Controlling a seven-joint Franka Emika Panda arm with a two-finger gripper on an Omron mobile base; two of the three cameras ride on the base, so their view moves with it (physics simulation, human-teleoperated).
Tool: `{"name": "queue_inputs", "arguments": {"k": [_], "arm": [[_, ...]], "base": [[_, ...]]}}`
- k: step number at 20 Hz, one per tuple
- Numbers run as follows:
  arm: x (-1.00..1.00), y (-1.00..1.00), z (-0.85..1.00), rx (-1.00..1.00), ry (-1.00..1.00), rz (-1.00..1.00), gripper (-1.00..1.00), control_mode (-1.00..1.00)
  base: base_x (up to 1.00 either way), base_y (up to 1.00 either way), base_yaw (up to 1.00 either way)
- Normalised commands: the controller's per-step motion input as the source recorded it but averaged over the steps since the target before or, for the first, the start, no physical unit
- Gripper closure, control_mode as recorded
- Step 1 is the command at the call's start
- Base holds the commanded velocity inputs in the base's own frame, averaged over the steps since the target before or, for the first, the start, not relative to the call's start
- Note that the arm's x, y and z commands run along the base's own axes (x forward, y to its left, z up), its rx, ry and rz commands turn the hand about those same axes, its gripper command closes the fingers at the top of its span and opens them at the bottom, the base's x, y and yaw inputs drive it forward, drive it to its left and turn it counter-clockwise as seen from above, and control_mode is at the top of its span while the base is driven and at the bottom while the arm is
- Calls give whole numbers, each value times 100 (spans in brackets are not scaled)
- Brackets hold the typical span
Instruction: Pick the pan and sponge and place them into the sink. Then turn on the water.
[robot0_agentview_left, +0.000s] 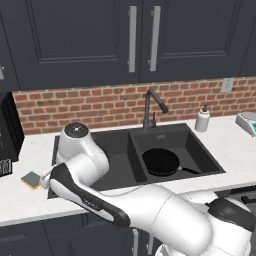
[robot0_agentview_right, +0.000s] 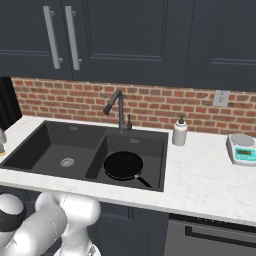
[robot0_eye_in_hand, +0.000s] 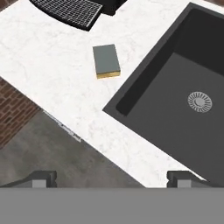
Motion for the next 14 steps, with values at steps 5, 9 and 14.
{"name": "queue_inputs", "arguments": {"k": [5, 9, 14], "arm": [[54, 53, -14, -1, 3, 0, -100, -100], [52, 51, -32, -4, 11, 0, -100, -100], [43, 37, -50, -7, 12, 0, -100, -100]], "base": [[0, 0, 0], [0, 0, 0], [0, 0, 0]]}}
